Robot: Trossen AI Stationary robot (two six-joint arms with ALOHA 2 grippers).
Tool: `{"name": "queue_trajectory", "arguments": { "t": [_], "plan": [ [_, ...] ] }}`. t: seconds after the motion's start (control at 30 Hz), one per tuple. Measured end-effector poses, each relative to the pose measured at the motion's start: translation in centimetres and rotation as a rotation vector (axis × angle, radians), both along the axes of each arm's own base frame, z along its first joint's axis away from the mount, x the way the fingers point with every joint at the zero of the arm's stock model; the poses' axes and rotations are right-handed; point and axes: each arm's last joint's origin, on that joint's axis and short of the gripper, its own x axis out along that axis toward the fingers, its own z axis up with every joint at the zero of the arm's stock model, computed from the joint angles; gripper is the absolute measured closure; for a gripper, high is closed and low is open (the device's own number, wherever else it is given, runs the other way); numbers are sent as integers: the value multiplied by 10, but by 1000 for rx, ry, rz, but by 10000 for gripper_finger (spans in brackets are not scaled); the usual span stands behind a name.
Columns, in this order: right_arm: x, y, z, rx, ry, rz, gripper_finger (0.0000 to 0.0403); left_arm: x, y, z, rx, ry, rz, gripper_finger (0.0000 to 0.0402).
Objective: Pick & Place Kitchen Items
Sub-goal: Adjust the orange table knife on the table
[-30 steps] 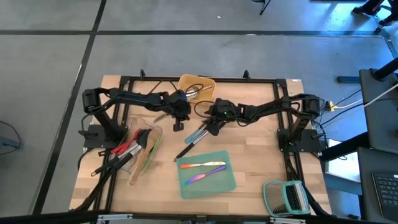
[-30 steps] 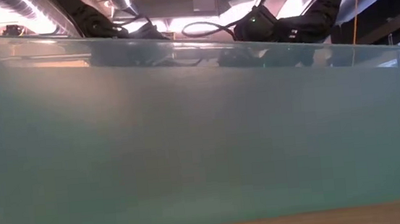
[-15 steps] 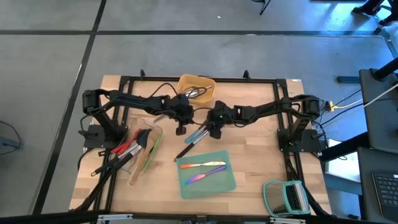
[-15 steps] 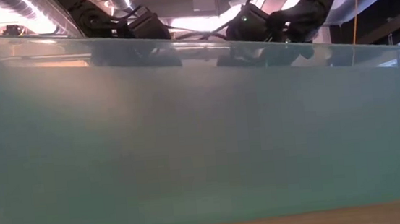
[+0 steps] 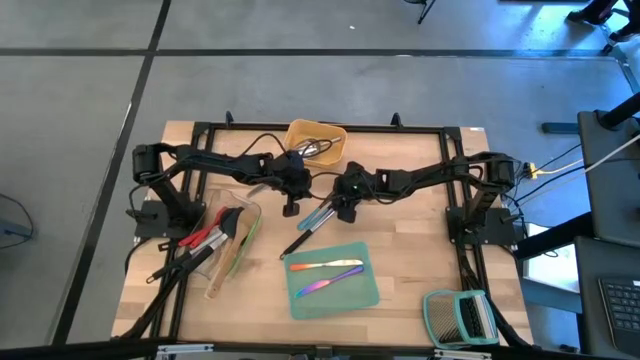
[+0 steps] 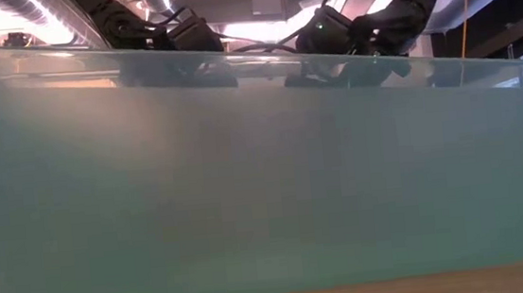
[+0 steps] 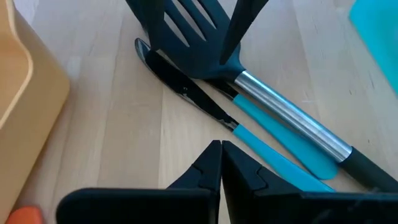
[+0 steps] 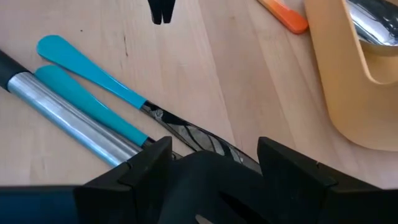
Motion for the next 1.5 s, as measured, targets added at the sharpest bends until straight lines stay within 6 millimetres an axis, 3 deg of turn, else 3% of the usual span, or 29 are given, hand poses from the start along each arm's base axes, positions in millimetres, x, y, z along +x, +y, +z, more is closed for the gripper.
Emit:
{"name": "queue_trajectory", "arguments": {
  "t": [0.4,0.57,0.8,1.03,1.2,1.33,1.5],
  "plan": [
    [0,2,0,21,-3,21,163,0,0,0,-10,0,13,394],
    [1,6,0,18,-2,36,163,-2,-3,9,-24,-21,36,399],
    [1,7,0,13,-1,44,163,-16,-23,43,-8,-40,17,397],
    [1,7,0,0,5,55,163,-53,-47,86,-95,198,91,398],
    [2,7,1,-6,-8,59,163,-67,-62,100,-30,252,182,400],
    [5,7,3,-21,-45,69,163,-60,-51,99,43,206,257,399],
    [7,7,6,-35,-78,77,163,-48,-15,73,62,297,431,400]
  ]
}}
